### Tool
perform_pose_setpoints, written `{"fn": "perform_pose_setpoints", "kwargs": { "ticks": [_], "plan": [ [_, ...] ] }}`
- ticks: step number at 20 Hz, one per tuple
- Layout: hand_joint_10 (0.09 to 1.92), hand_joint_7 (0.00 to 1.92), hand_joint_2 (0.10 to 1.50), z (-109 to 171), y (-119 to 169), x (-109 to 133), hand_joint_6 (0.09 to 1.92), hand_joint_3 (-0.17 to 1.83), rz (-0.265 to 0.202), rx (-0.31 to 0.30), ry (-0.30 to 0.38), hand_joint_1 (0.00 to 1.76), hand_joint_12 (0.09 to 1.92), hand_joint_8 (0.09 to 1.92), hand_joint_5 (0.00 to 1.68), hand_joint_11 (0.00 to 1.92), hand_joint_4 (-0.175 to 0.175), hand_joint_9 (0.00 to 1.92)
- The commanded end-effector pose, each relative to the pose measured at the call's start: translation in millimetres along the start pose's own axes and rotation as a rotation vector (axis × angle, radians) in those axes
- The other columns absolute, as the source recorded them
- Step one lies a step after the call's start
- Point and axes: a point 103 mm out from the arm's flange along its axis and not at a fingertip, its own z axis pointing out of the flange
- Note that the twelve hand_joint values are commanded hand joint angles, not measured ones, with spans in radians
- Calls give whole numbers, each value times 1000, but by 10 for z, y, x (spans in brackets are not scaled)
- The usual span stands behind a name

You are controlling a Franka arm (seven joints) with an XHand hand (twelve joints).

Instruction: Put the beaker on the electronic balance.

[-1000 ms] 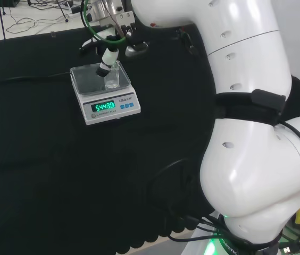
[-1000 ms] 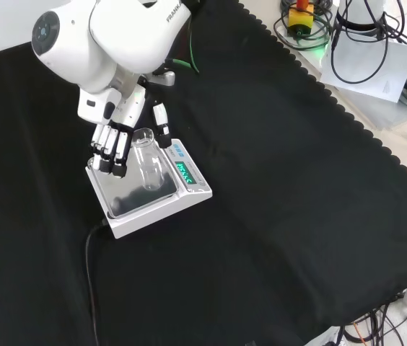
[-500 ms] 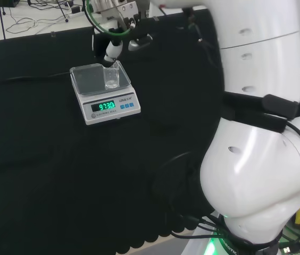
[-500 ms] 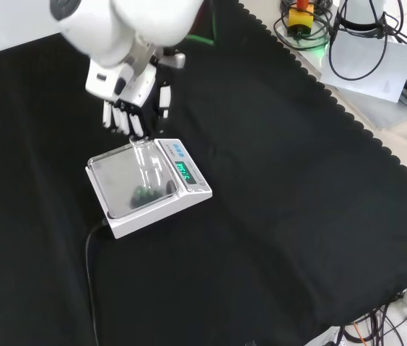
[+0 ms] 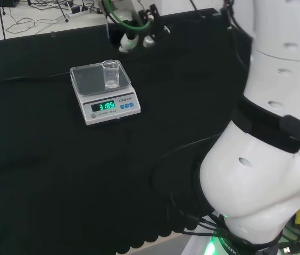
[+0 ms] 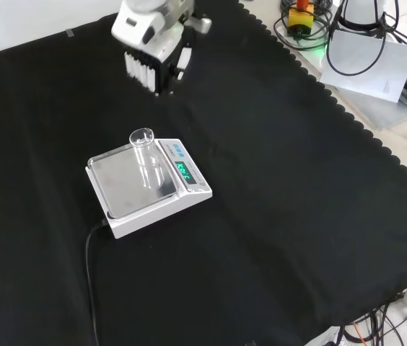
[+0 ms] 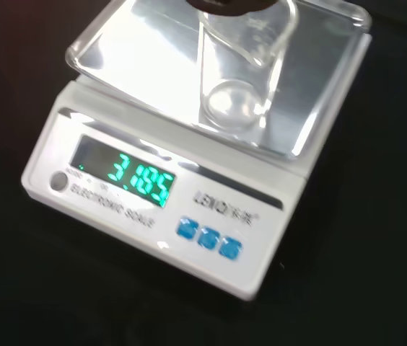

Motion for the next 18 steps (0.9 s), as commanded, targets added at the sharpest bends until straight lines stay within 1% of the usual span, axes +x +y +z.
{"fn": "perform_pose_setpoints", "kwargs": {
  "ticks": [1, 6, 8, 12, 18],
  "plan": [
    [726, 1213, 1092, 147, -624, -190, 642, -174, 186, -30, -22, 1192, 836, 616, 1212, 1216, -150, 1224],
    [728, 1222, 1094, 300, -1001, -240, 644, -175, 271, -24, 28, 1193, 818, 612, 1211, 1214, -155, 1229],
    [736, 1187, 1077, 352, -1147, -259, 714, -106, 304, -25, 44, 1253, 809, 692, 1160, 1212, -169, 1228],
    [745, 1161, 1064, 374, -1430, -269, 762, -57, 365, -51, 59, 1283, 806, 746, 1127, 1209, -175, 1227],
    [748, 1160, 1061, 373, -1800, -219, 765, -51, 435, -94, 56, 1285, 806, 749, 1125, 1207, -175, 1227]
  ]
}}
